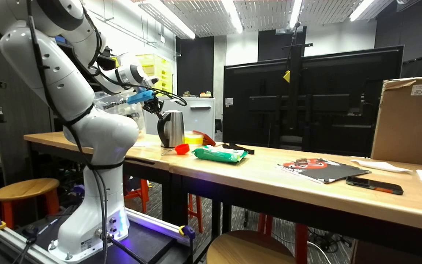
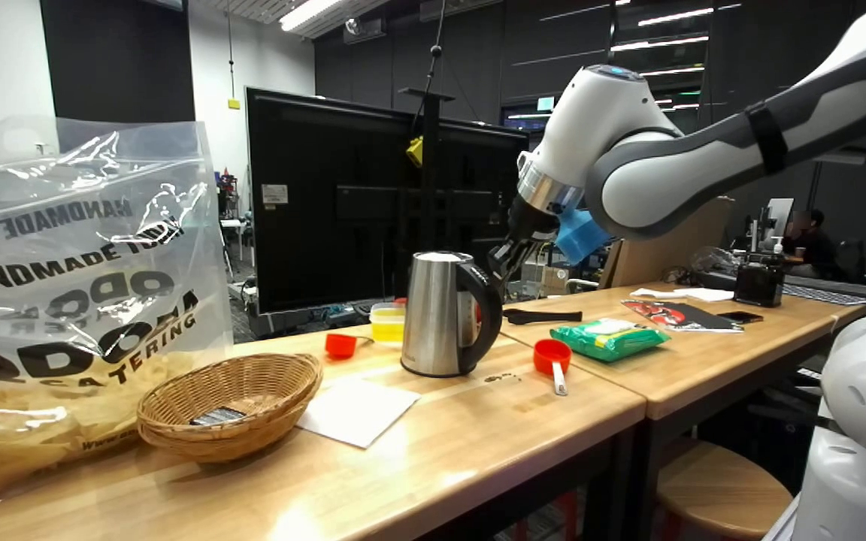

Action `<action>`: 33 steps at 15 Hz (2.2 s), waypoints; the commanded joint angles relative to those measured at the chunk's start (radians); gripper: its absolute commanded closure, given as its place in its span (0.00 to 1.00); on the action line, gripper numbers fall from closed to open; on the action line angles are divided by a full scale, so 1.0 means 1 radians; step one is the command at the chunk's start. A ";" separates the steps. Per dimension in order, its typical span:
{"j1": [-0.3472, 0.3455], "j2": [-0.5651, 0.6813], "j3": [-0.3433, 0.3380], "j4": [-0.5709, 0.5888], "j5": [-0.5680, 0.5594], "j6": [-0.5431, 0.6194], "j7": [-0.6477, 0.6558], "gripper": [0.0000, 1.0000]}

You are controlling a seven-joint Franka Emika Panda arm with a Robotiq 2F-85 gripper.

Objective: Press the button the handle of the kettle

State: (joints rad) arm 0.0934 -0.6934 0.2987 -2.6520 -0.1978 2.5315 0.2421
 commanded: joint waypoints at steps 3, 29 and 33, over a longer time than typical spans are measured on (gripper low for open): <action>-0.010 -0.081 0.028 -0.003 -0.005 -0.097 0.024 1.00; 0.006 0.075 -0.072 0.051 0.126 -0.451 0.020 0.74; 0.006 0.076 -0.072 0.052 0.126 -0.454 0.020 0.74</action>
State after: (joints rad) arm 0.0949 -0.6187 0.2302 -2.6017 -0.0694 2.0803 0.2603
